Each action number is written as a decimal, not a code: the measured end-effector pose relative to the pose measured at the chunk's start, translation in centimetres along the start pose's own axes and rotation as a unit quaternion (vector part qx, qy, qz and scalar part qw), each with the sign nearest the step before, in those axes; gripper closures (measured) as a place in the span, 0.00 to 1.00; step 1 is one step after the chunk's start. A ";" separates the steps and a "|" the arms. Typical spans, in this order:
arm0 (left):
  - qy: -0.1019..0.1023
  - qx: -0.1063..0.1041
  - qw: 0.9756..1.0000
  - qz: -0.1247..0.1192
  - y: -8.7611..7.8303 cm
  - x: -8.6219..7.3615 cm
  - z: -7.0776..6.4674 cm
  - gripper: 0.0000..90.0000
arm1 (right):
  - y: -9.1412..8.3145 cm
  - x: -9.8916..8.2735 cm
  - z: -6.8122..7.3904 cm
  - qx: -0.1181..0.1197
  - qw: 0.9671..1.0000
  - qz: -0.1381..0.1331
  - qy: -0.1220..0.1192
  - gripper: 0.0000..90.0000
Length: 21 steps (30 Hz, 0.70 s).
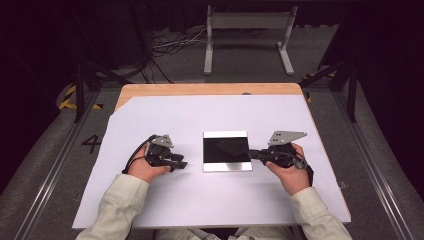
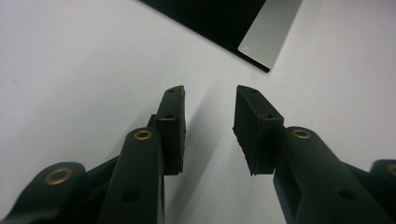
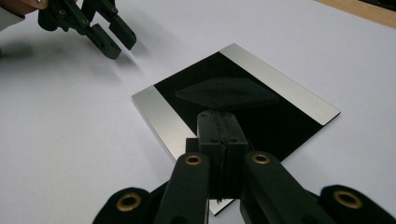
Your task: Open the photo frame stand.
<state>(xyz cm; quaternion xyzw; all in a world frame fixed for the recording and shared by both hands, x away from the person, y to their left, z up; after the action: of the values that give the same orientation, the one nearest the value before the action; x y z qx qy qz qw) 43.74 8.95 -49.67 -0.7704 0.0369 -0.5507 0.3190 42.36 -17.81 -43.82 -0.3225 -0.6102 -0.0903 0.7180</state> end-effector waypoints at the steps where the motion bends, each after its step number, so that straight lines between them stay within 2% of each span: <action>1: 0.000 0.000 1.000 0.000 0.0 0.0 0.0 0.72 | 0.0 0.0 0.0 0.000 1.000 0.000 0.000 1.00; 4: -0.001 0.000 1.000 -0.001 0.0 0.0 0.0 0.71 | -0.2 0.1 0.1 0.002 1.000 0.008 0.004 1.00; 7: 0.000 0.000 1.000 -0.002 -0.1 0.1 0.2 0.71 | -0.8 0.6 0.1 -0.001 1.000 0.003 0.001 0.99; 13: -0.002 -0.003 1.000 -0.001 0.1 0.2 0.1 0.71 | -1.7 1.2 -0.1 -0.006 1.000 -0.001 0.011 0.94; 18: 0.002 -0.002 1.000 0.000 0.1 0.2 0.1 0.71 | -2.1 1.7 -0.2 -0.010 0.998 -0.017 0.056 0.84; 21: 0.002 -0.003 1.000 0.000 0.1 0.2 0.1 0.71 | -2.1 1.8 -0.3 -0.011 0.997 -0.021 0.074 0.81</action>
<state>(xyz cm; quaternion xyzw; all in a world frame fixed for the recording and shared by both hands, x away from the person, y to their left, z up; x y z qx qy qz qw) 43.90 8.81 -49.59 -0.7700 0.0392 -0.5523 0.3170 41.88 -19.16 -41.40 -0.3099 -0.5612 -0.1353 0.7555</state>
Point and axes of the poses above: each handheld gripper's, and its own axes: y roughly forward along the jaws, x roughly out of its top, z roughly to its left, the point moved 9 cm from there along y, roughly forward along the jaws, and after that the axes turned 14 degrees about -z, right-handed, at the moved point
